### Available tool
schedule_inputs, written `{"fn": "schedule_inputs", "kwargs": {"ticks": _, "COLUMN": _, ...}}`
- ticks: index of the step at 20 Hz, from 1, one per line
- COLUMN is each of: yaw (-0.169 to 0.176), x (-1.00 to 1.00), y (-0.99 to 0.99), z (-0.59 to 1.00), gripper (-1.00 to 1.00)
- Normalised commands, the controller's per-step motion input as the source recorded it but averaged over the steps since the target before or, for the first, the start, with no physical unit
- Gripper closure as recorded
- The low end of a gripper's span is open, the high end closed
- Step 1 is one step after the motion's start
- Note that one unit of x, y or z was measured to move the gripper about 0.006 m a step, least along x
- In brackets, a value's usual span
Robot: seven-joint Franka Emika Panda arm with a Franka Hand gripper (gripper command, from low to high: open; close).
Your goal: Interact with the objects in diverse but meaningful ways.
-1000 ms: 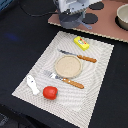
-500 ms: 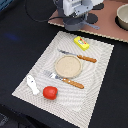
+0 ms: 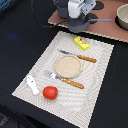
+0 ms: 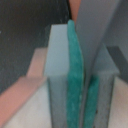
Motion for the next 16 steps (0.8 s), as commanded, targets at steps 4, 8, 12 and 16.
{"fn": "schedule_inputs", "kwargs": {"ticks": 4, "yaw": 0.206, "x": 0.44, "y": 0.09, "z": 0.16, "gripper": 1.0}}
{"fn": "schedule_inputs", "kwargs": {"ticks": 8, "yaw": 0.215, "x": 0.38, "y": 0.13, "z": 0.02, "gripper": 1.0}}
{"fn": "schedule_inputs", "kwargs": {"ticks": 12, "yaw": 0.193, "x": 0.32, "y": 0.32, "z": 0.0, "gripper": 1.0}}
{"fn": "schedule_inputs", "kwargs": {"ticks": 16, "yaw": 0.161, "x": 0.26, "y": 0.42, "z": 0.29, "gripper": 1.0}}
